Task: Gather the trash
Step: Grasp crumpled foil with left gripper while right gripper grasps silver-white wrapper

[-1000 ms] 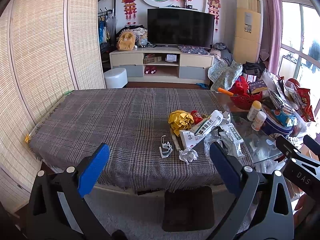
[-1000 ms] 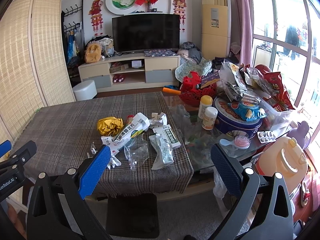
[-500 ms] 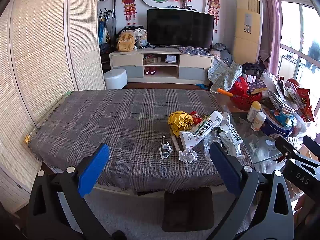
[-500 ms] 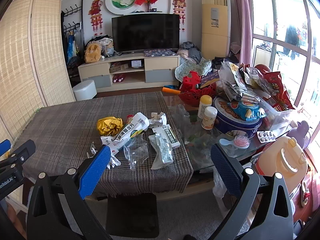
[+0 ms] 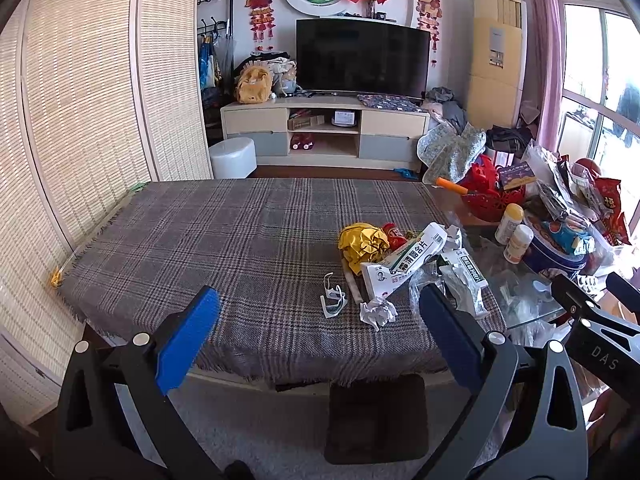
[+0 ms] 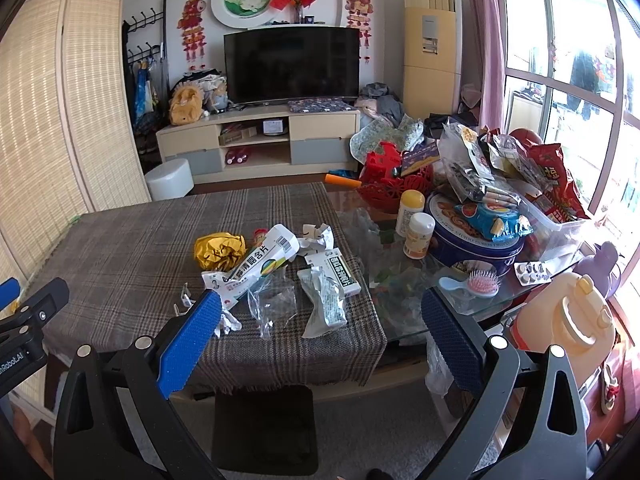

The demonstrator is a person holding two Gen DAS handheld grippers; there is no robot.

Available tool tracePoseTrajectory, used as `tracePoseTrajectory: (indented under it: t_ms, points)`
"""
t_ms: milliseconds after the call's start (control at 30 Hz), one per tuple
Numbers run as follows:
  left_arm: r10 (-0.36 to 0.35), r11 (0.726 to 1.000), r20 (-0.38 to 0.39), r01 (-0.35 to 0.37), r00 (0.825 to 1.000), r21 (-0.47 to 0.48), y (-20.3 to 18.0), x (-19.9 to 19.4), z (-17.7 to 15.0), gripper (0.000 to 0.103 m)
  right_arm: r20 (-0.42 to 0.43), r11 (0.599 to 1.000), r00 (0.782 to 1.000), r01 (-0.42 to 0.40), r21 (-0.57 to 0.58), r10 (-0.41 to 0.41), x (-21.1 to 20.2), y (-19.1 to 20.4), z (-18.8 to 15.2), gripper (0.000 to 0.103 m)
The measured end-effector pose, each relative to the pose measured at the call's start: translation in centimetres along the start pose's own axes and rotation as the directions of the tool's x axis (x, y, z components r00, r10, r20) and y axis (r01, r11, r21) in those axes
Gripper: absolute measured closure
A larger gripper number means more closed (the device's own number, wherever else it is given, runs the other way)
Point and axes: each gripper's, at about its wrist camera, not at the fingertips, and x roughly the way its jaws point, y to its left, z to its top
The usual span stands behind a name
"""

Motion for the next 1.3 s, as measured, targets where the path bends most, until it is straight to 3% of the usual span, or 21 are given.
tracePoseTrajectory:
  t_ms: [500,667,1000,1100,1300]
  points:
    - [-0.003,1.0,-0.003,0.003,1.0,-0.005,0.2,0.2,0.1,0.008,-0.002,1.0,1.0,0.007,0.003,-0.007,0.2,-0.3,-0.2,0.003]
    - [0.006,1.0,-0.02,-0.006,1.0,-0.004,0.5,1.2,-0.2,0.008,-0.037,1.0,0.999,0.03,0.006,-0.03,1.7,-0.8,-0.3,0.003]
    - [0.043,0.999,-0.098,-0.043,0.994,0.002,1.4,5.3,-1.0,0.008,-0.159,1.0,0.987,0.014,0.002,-0.013,6.2,-0.8,-0.8,0.003]
    - [0.04,0.999,-0.122,-0.039,0.992,0.004,1.3,6.8,-1.1,0.008,-0.182,0.999,0.982,0.043,-0.001,-0.042,7.7,-0.8,-0.9,0.003]
    - [0.004,1.0,-0.209,0.001,0.978,0.025,-0.2,10.9,-1.9,0.008,-0.297,1.0,0.955,-0.011,0.005,0.012,12.7,-1.3,-1.3,0.003]
